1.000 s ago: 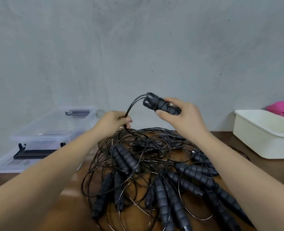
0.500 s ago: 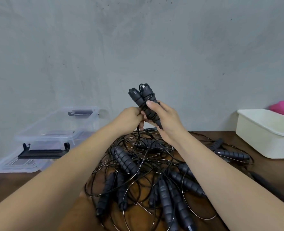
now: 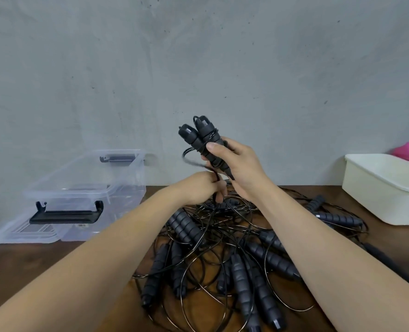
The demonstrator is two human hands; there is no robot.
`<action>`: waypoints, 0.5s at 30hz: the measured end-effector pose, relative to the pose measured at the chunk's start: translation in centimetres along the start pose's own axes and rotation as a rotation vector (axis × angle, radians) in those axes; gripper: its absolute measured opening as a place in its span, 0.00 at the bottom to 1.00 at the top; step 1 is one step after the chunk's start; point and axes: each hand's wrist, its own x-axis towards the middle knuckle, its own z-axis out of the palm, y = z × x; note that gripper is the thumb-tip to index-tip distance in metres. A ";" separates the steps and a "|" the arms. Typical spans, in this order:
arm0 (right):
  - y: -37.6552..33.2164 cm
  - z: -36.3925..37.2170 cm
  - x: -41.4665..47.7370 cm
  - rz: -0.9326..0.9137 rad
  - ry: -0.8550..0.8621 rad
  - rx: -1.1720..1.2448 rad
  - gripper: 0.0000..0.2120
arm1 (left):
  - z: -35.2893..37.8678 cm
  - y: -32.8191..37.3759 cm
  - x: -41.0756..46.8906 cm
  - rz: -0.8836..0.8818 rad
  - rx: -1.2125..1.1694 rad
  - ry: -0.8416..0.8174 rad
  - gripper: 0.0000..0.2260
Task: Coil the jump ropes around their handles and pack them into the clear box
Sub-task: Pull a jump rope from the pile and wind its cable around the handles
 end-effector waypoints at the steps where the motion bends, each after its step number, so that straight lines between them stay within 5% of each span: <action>1: -0.2 0.2 0.0 0.010 -0.016 -0.012 0.09 | 0.5 0.0 0.0 0.013 0.000 0.000 0.15; 8: 0.0 -0.4 0.2 0.122 -0.057 -0.301 0.10 | 2.4 -1.3 -0.3 -0.008 -0.198 0.003 0.18; 15: 1.1 -2.6 -0.4 0.209 -0.066 -0.149 0.09 | 0.9 -1.8 0.0 -0.151 -0.633 0.257 0.17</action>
